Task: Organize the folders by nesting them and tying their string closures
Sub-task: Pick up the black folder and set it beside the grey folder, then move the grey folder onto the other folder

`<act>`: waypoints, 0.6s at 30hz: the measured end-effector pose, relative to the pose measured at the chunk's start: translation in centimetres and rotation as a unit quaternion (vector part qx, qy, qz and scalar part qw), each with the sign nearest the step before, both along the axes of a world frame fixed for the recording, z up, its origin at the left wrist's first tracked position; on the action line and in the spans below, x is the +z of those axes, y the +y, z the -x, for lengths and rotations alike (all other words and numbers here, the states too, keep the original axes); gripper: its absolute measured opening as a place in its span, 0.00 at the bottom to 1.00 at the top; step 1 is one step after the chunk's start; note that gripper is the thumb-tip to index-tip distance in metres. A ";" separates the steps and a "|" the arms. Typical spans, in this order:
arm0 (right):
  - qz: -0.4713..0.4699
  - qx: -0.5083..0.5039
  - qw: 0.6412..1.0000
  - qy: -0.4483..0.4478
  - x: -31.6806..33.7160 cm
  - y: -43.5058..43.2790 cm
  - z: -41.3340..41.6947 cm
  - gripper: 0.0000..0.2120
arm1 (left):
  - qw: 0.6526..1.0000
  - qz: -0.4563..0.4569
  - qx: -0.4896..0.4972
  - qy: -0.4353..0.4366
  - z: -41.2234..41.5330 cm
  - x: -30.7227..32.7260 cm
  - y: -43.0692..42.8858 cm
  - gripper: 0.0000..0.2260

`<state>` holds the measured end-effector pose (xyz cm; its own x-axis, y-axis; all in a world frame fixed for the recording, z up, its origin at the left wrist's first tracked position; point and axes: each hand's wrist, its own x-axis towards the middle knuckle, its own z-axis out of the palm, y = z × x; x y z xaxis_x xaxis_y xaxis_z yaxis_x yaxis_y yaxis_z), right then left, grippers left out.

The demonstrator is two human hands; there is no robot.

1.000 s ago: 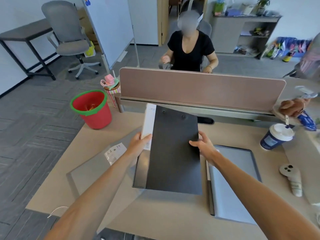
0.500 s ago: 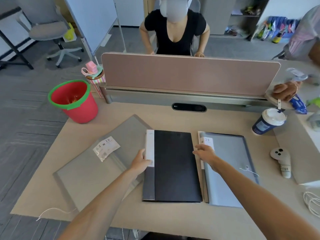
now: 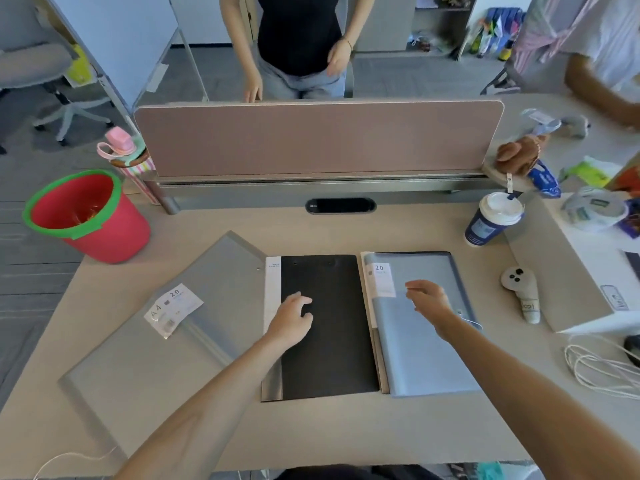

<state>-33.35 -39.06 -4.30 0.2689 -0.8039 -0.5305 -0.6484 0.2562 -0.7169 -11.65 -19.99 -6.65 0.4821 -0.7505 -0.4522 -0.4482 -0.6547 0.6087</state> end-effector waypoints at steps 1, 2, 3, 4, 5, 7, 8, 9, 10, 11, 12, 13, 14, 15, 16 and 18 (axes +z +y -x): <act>-0.002 -0.008 1.000 0.003 0.1 -0.4 0.7 0.16 | 1.000 -0.005 -0.007 0.005 0.7 0.1 -0.8 0.17; -0.003 -0.014 1.000 0.002 0.1 -0.8 1.3 0.16 | 1.000 -0.008 -0.014 0.009 1.4 0.2 -1.5 0.17; -0.004 -0.020 1.000 0.002 0.1 -1.3 2.0 0.16 | 1.000 -0.013 -0.020 0.016 2.2 0.3 -2.2 0.18; -0.004 -0.027 1.000 0.000 0.3 -1.7 2.7 0.15 | 0.999 -0.019 -0.026 0.029 2.9 0.3 -3.0 0.18; -0.005 -0.035 0.999 -0.002 0.4 -2.3 3.5 0.15 | 0.998 -0.026 -0.030 0.046 3.6 0.3 -3.8 0.19; -0.014 -0.059 0.998 -0.007 0.2 -3.4 5.2 0.15 | 0.995 -0.041 -0.028 0.081 5.3 0.3 -5.4 0.22; -0.019 -0.075 0.997 -0.010 0.2 -4.0 6.1 0.15 | 0.994 -0.049 -0.024 0.095 6.2 0.3 -6.2 0.23; -0.020 -0.089 0.996 -0.008 0.2 -4.5 7.0 0.15 | 0.993 -0.053 -0.020 0.107 7.1 0.4 -7.0 0.24; -0.021 -0.098 0.995 -0.001 0.0 -5.1 7.9 0.13 | 0.991 -0.055 -0.016 0.118 8.0 0.4 -7.7 0.25; -0.021 -0.095 0.995 0.011 -0.1 -5.6 8.8 0.10 | 0.990 -0.054 -0.011 0.128 8.9 0.4 -8.4 0.25; -0.022 -0.085 0.996 0.020 -0.3 -6.1 9.6 0.07 | 0.989 -0.054 0.001 0.141 9.7 0.4 -9.0 0.25; -0.027 -0.075 0.997 0.025 -0.5 -6.4 10.4 0.06 | 0.986 -0.053 0.019 0.160 10.3 0.4 -9.6 0.25; -0.040 -0.068 0.997 0.023 -0.6 -6.7 11.0 0.06 | 0.980 -0.054 0.043 0.184 10.9 0.3 -10.0 0.24; -0.051 -0.059 0.997 0.021 -0.8 -6.9 11.6 0.05 | 0.974 -0.053 0.067 0.209 11.4 0.1 -10.4 0.23; -0.059 -0.053 0.997 0.016 -1.1 -7.1 12.2 0.09 | 0.968 -0.052 0.086 0.231 11.7 0.0 -10.8 0.22; -0.060 -0.054 0.997 -0.002 -1.5 -7.1 12.7 0.16 | 0.957 -0.036 0.121 0.260 12.1 -0.2 -11.4 0.19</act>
<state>-46.02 -46.21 -5.80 0.1855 -0.7596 -0.6234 -0.6100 0.4083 -0.6791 -23.71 -31.35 -6.89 0.3340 -0.6028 -0.7246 0.0734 -0.7498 0.6576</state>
